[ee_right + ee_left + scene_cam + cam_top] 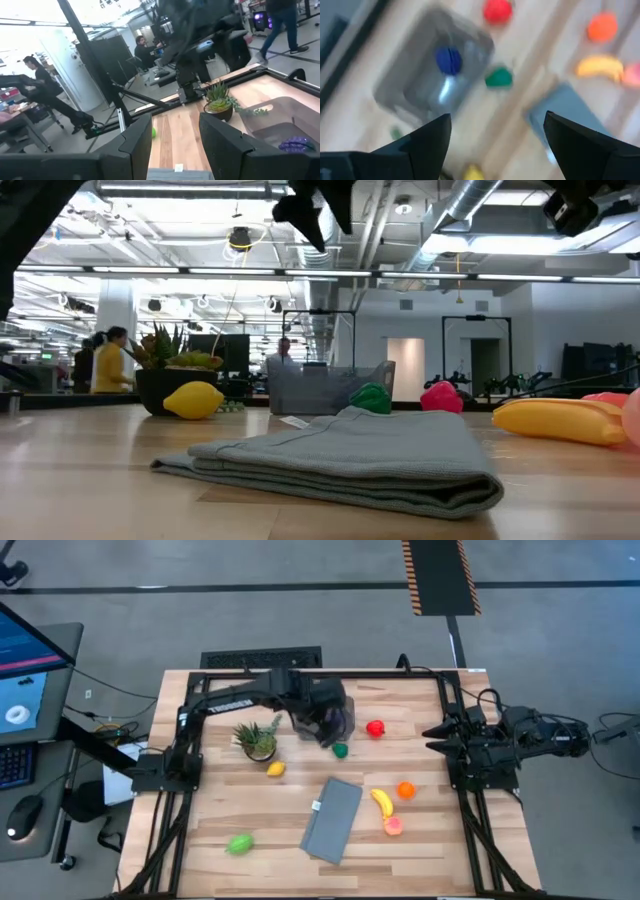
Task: Pick and placing Produce into tupperware
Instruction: Put the melon into the black bin
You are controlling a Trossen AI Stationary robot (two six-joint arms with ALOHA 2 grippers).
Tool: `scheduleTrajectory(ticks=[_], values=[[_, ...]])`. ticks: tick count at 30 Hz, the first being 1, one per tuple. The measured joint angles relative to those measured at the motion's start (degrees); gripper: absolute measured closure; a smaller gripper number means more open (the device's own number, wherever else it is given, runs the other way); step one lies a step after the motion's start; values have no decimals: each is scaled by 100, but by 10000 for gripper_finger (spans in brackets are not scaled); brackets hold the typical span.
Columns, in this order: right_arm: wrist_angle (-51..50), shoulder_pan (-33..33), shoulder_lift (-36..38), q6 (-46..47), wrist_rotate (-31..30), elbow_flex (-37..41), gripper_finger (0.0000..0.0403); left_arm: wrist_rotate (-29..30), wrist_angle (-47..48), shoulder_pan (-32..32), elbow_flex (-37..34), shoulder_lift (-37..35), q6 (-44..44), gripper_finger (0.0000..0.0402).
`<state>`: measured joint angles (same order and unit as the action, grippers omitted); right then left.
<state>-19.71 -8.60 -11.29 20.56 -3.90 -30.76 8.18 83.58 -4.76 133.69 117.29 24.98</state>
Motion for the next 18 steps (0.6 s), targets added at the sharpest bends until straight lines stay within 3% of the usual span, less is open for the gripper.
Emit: scheduleTrajectory(ticks=[4,8,13,18], values=[[1,1,0,-4,-2,0,217,-146,702,420,-7,-48,392,95],[5,0,2,-2,-7,0,217,-96,645,914,-10,-189,629,95],[60,8,0,379,-43,0,217,435,647,1591,-6,-440,763,95],[92,0,-51,566,-44,0,217,884,644,2286,-7,-677,243,95]])
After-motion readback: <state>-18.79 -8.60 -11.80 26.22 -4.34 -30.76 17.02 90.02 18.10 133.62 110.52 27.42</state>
